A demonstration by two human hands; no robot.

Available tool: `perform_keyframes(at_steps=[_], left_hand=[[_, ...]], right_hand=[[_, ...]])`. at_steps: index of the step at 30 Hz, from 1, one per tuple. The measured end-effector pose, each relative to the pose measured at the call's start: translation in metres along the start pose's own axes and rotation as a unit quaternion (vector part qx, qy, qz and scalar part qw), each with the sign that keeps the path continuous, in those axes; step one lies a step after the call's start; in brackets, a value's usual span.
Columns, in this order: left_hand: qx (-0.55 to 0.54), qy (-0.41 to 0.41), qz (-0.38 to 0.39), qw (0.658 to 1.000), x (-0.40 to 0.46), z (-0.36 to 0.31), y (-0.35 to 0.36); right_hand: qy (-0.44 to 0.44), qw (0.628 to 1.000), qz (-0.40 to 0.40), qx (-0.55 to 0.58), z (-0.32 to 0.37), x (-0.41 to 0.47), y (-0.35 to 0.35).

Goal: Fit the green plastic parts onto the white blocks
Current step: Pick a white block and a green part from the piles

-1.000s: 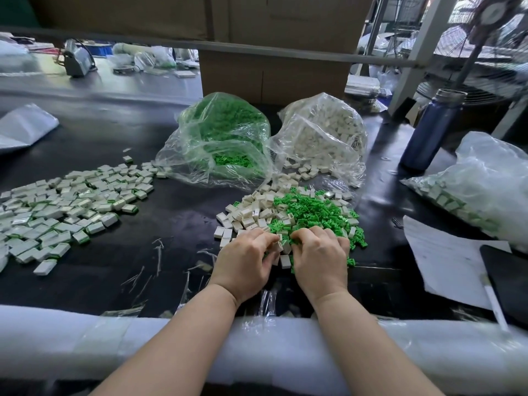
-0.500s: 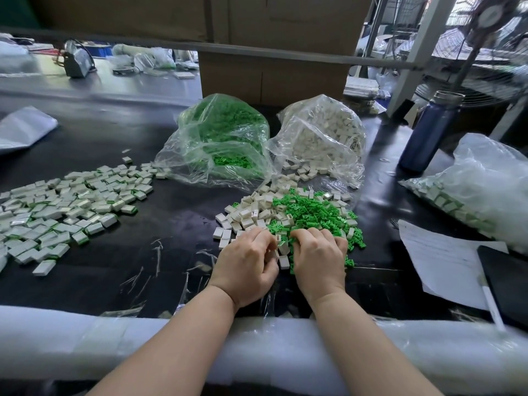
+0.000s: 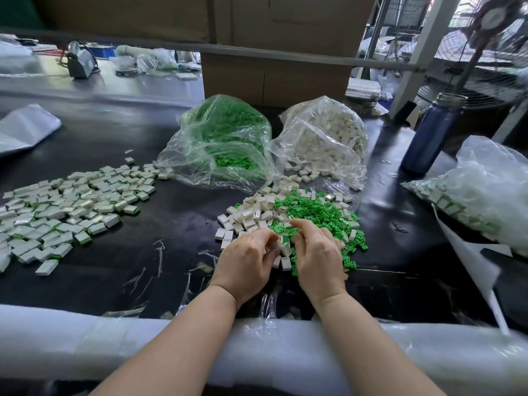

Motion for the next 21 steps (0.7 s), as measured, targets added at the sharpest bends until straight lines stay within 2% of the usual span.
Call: perform_keyframes(at_steps=[6,11,15,21], left_hand=[[-0.011,-0.01,-0.008,1.0,0.0,0.002,0.0],[-0.024,-0.02,-0.013,0.999,0.001,0.002,-0.001],[-0.037,-0.032,-0.017,0.999,0.0,0.002,-0.002],[-0.046,-0.035,-0.018,0.998,0.0,0.003,-0.001]], right_hand=[[0.003,0.999,0.018,0.033,0.002,0.01,-0.006],[0.058,0.992,0.04,0.106,-0.001,0.01,-0.007],[0.092,0.985,0.027,0.142,-0.006,0.002,-0.005],[0.086,0.98,0.031,0.175,-0.009,-0.001,-0.001]])
Point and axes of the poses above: each hand's wrist, its own x-axis towards the middle knuckle, its own y-axis out of the palm, z = x × y, the point moved 4 cm from there along x, towards the middle knuckle, and after that the axes turned 13 degrees about -z, right-handed, at the moved point
